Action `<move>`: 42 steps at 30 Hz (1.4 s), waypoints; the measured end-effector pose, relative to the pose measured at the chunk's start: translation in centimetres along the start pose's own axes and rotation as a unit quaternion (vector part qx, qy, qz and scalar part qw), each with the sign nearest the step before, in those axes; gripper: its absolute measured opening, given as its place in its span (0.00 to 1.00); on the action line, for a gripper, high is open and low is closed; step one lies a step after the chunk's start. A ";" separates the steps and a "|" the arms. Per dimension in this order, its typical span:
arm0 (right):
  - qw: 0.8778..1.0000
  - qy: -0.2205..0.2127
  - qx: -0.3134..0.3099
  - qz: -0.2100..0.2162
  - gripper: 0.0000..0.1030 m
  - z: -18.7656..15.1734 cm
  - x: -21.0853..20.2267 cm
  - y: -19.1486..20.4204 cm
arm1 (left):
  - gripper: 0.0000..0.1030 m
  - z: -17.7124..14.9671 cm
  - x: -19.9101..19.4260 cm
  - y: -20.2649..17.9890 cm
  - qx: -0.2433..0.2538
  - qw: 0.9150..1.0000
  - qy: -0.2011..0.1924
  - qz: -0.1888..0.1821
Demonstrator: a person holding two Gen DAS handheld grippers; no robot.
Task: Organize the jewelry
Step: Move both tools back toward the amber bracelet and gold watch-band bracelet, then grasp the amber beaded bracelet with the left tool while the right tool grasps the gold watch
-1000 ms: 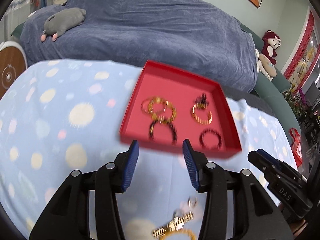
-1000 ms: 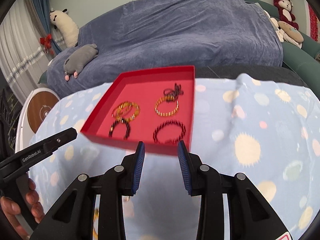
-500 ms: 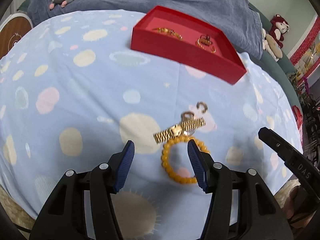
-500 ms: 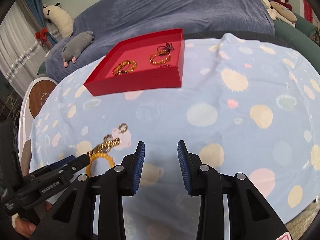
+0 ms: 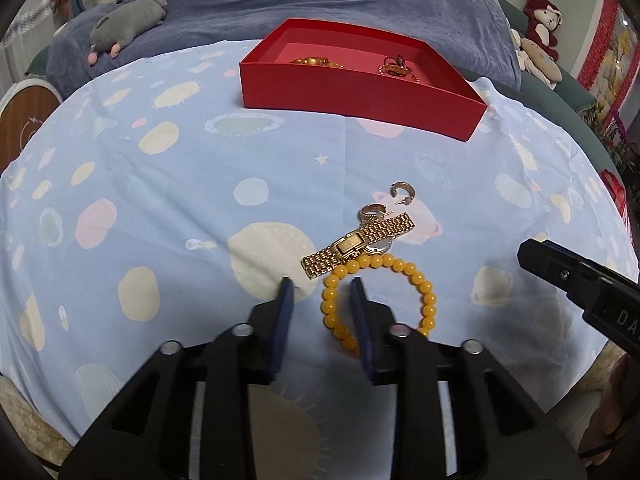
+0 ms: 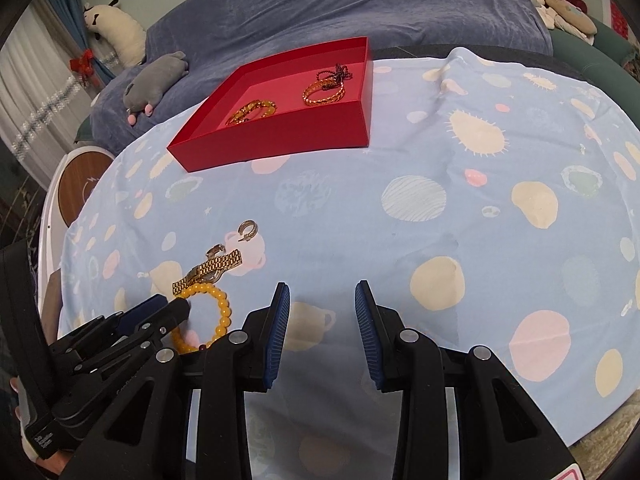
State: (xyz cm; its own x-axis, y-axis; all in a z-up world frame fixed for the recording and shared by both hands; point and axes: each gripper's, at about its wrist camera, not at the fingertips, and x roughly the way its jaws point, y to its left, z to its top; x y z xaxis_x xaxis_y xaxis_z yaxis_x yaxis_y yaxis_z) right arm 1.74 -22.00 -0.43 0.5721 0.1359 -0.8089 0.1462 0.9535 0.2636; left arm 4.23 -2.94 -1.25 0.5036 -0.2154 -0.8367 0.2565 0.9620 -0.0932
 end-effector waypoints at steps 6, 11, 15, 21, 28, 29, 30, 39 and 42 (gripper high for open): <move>1.000 0.004 -0.009 0.008 0.33 -0.1 0.2 0.7 | 0.07 0.1 -0.3 0.5 -0.012 1.000 0.004 -0.025; 1.000 0.007 -0.019 0.022 0.33 0.2 0.6 1.9 | 0.07 0.8 -1.5 1.7 -0.035 0.999 -0.007 -0.035; 0.999 0.005 -0.036 0.029 0.33 0.9 1.2 3.2 | 0.07 1.5 -2.3 3.1 -0.059 0.997 -0.020 -0.035; 0.998 0.009 -0.051 0.038 0.33 1.8 2.4 5.1 | 0.07 1.5 -1.9 5.4 -0.088 0.996 -0.016 -0.021; 0.997 0.021 -0.061 0.050 0.33 2.0 4.0 7.0 | 0.07 1.3 -1.3 7.6 -0.116 0.993 -0.012 -0.008; 0.997 0.023 -0.061 0.052 0.33 1.9 4.2 7.2 | 0.07 1.3 -1.3 7.8 -0.119 0.993 -0.012 -0.006; 0.996 0.026 -0.061 0.054 0.33 1.7 4.3 7.4 | 0.07 1.3 -1.2 8.0 -0.122 0.993 -0.011 -0.005; 0.996 0.050 -0.043 0.064 0.33 0.4 5.3 7.5 | 0.07 1.2 -0.9 9.3 -0.146 0.989 -0.009 -0.002; 0.996 0.046 -0.038 0.062 0.33 0.6 5.6 7.8 | 0.07 1.2 -0.8 9.4 -0.146 0.989 -0.009 -0.004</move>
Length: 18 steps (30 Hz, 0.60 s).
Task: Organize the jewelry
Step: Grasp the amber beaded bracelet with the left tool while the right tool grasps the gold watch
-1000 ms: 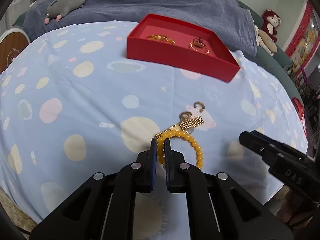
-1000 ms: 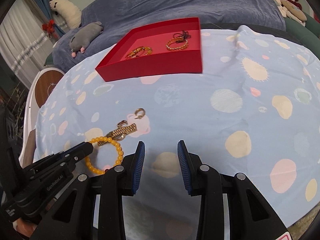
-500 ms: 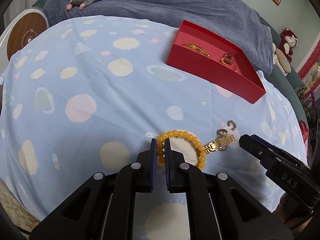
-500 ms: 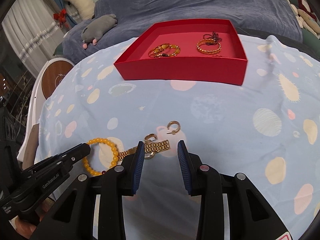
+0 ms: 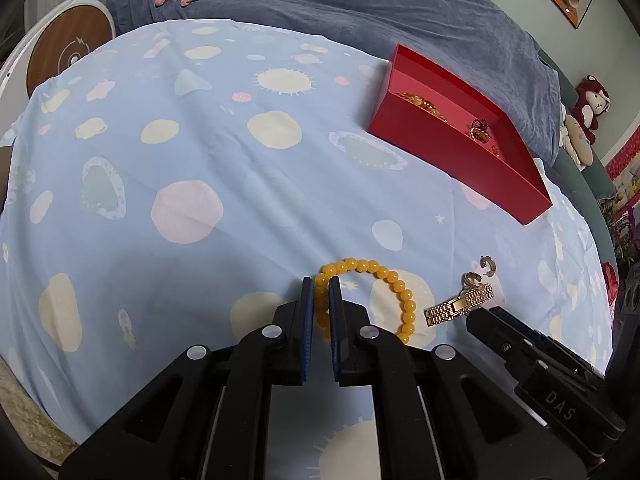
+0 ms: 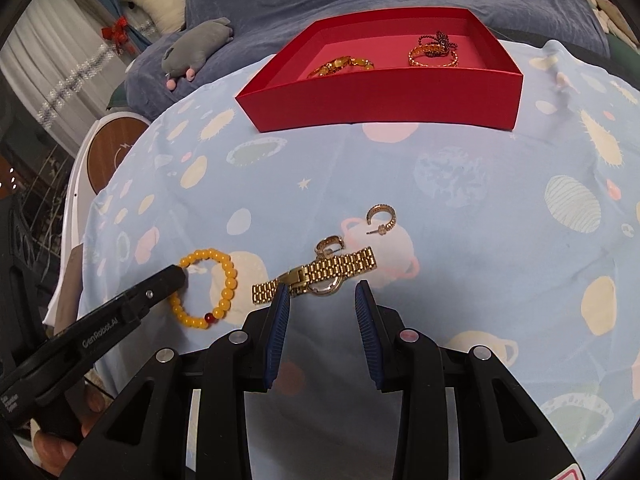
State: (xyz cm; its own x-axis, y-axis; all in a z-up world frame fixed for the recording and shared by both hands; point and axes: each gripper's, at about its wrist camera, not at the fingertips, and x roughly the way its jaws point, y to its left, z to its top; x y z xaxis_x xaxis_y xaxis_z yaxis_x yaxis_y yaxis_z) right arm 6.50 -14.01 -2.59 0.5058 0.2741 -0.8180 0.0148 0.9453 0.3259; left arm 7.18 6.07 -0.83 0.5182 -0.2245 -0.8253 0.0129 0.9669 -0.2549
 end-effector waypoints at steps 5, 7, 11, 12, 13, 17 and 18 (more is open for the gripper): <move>1.000 -0.006 0.011 -0.004 0.34 1.0 0.8 0.4 | 0.07 0.2 0.2 0.3 -0.006 1.000 0.002 -0.006; 1.000 -0.009 0.011 -0.008 0.35 1.3 1.2 0.7 | 0.07 0.2 0.4 0.3 -0.008 1.000 0.004 -0.007; 0.999 -0.020 -0.005 -0.025 0.35 1.7 1.9 1.7 | 0.07 0.2 0.5 0.3 -0.011 1.000 0.005 -0.010; 0.999 -0.024 -0.012 -0.031 0.35 1.8 2.1 2.1 | 0.07 0.2 0.5 0.4 -0.011 1.000 0.005 -0.011; 0.999 -0.027 -0.022 -0.040 0.35 1.7 2.2 2.4 | 0.07 0.2 0.6 0.4 -0.012 1.000 0.004 -0.011; 0.993 -0.036 -0.073 -0.080 0.33 1.2 2.6 3.7 | 0.07 0.2 0.6 0.5 -0.013 1.000 0.005 -0.013; 0.991 -0.038 -0.087 -0.090 0.31 0.9 2.6 3.9 | 0.07 0.2 0.6 0.5 -0.013 1.000 0.005 -0.013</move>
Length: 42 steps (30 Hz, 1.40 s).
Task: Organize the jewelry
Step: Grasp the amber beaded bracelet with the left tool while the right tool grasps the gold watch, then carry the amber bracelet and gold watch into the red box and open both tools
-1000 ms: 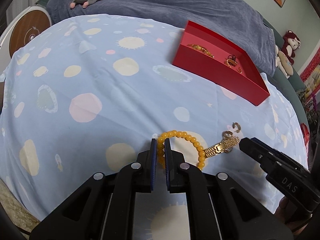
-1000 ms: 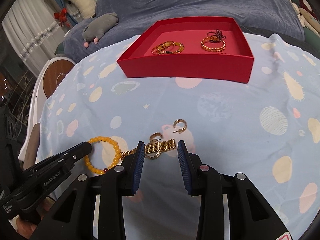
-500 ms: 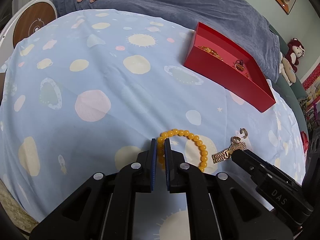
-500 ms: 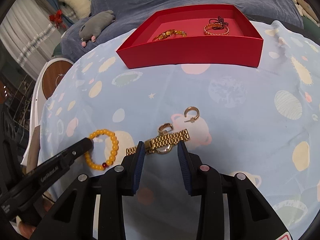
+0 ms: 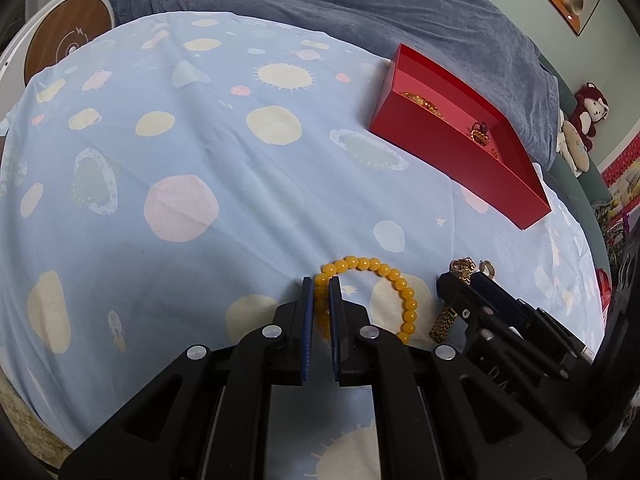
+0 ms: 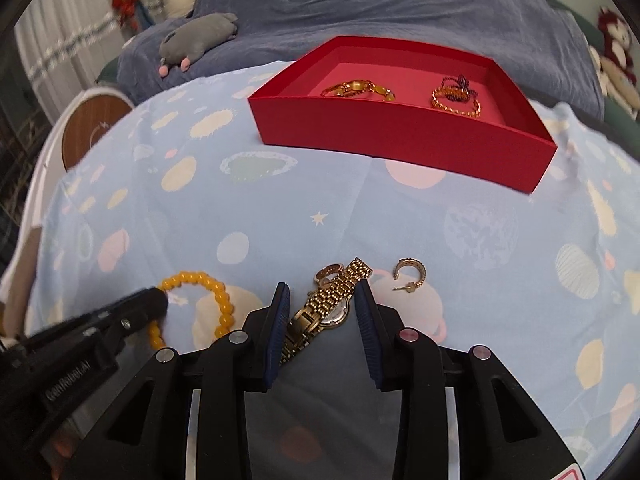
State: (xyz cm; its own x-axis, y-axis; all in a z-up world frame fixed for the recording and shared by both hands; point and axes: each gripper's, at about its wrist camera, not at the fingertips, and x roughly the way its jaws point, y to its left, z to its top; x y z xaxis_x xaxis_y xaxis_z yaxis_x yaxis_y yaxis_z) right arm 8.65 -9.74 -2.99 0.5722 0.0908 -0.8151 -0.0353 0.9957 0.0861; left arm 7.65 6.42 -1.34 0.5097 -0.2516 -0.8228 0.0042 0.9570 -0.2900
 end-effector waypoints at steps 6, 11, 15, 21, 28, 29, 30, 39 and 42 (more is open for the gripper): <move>1.000 0.004 0.015 0.008 0.21 -0.7 -0.9 -1.6 | 0.07 -0.2 -0.1 -0.2 0.000 1.000 0.003 -0.006; 0.998 0.006 0.052 0.020 0.21 -1.5 -2.2 -3.7 | 0.07 -0.5 -0.5 -1.0 0.006 1.000 0.005 -0.017; 0.996 -0.001 0.079 0.027 0.21 -1.7 -3.6 -5.6 | 0.07 -0.5 -1.1 -1.8 0.010 1.000 0.002 -0.026; 0.995 -0.020 0.096 0.032 0.21 -1.1 -5.6 -7.6 | 0.07 0.1 -2.3 -3.8 0.024 0.999 -0.007 -0.042; 0.992 -0.052 0.106 0.036 0.21 0.5 -7.9 -9.5 | 0.07 2.0 -3.5 -6.2 0.044 0.997 -0.027 -0.057; 0.992 -0.055 0.107 0.036 0.21 0.7 -8.0 -9.7 | 0.07 2.3 -3.6 -6.5 0.045 0.997 -0.030 -0.058; 0.992 -0.058 0.107 0.036 0.21 0.9 -8.2 -9.8 | 0.07 2.7 -3.7 -6.8 0.047 0.997 -0.033 -0.059; 0.990 -0.096 0.096 0.039 0.21 5.7 -8.9 -12.0 | 0.07 8.0 -4.4 -10.2 0.067 0.992 -0.071 -0.084; 0.989 -0.106 0.091 0.038 0.21 8.0 -8.5 -12.7 | 0.07 10.6 -4.0 -11.6 0.073 0.989 -0.085 -0.094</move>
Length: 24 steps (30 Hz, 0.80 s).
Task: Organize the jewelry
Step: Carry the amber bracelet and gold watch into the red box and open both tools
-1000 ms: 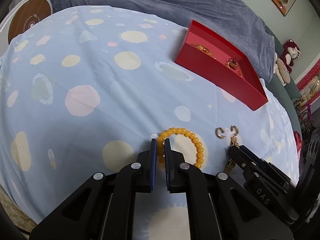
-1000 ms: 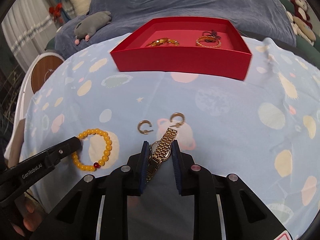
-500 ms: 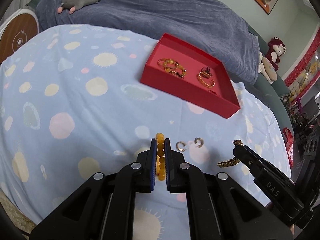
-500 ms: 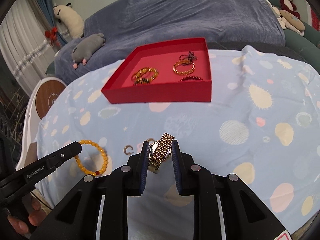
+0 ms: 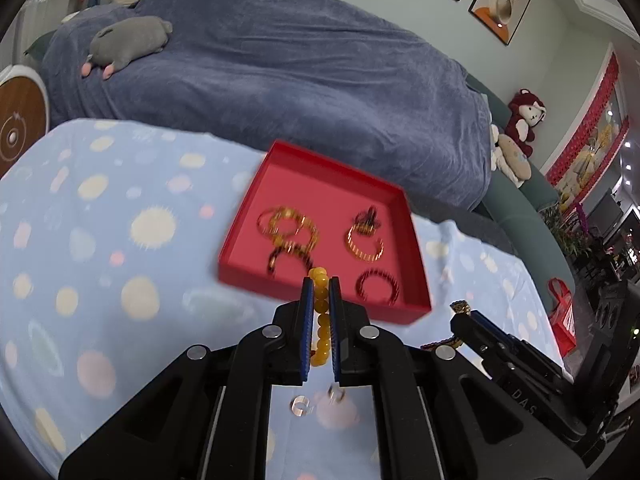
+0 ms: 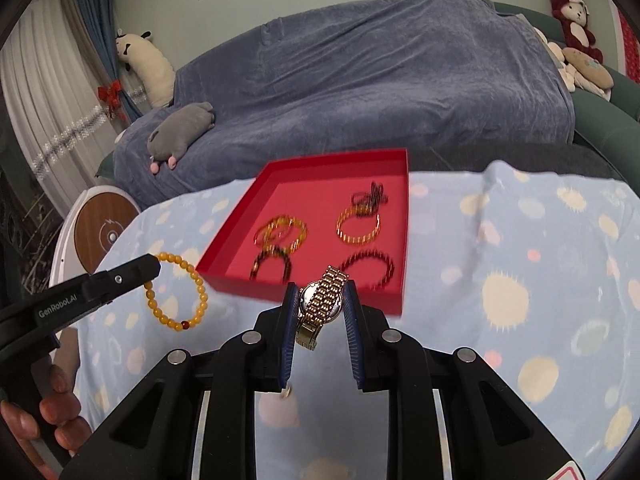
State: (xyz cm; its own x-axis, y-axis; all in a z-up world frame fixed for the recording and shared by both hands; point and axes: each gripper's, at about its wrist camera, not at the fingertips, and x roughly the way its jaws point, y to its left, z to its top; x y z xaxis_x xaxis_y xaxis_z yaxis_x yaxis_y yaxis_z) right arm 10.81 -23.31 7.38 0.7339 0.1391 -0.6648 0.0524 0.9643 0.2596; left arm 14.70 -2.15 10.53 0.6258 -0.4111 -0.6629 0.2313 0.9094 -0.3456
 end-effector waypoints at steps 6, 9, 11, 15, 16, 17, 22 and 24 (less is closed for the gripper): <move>1.000 -0.005 -0.002 0.005 0.21 4.3 3.6 -0.6 | 0.07 4.3 3.7 -1.2 0.020 1.000 -0.010 0.000; 1.000 0.003 0.005 0.013 0.21 5.5 6.0 -0.8 | 0.07 5.7 6.0 -1.3 0.020 1.000 -0.002 -0.004; 1.000 0.014 0.012 0.021 0.21 6.1 7.8 -0.8 | 0.07 6.5 7.7 -1.3 0.019 1.000 0.005 -0.005; 0.999 0.031 0.011 0.025 0.21 6.3 10.8 -0.3 | 0.07 7.7 10.5 -1.4 0.025 1.000 0.014 -0.002; 0.999 0.035 0.012 0.027 0.21 6.3 11.6 -0.2 | 0.07 8.1 11.3 -1.3 0.026 1.000 0.015 0.000; 0.999 0.039 0.012 0.029 0.21 6.4 12.3 -0.1 | 0.07 8.4 12.0 -1.3 0.027 0.999 0.016 0.002; 0.998 0.053 0.004 0.031 0.21 6.5 15.4 0.6 | 0.07 9.5 15.4 -0.3 0.026 0.999 0.028 0.018; 0.998 0.055 -0.005 0.030 0.21 6.4 16.2 0.9 | 0.07 9.8 16.4 0.3 0.020 0.999 0.031 0.024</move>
State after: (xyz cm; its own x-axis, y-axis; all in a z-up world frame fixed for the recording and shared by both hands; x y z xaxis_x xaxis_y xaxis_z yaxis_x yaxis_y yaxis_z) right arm 27.07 -21.61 1.34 0.6569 0.2201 -0.7211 0.0035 0.9556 0.2948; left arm 32.37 -8.01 6.11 0.5894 -0.3696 -0.7183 0.2323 0.9292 -0.2874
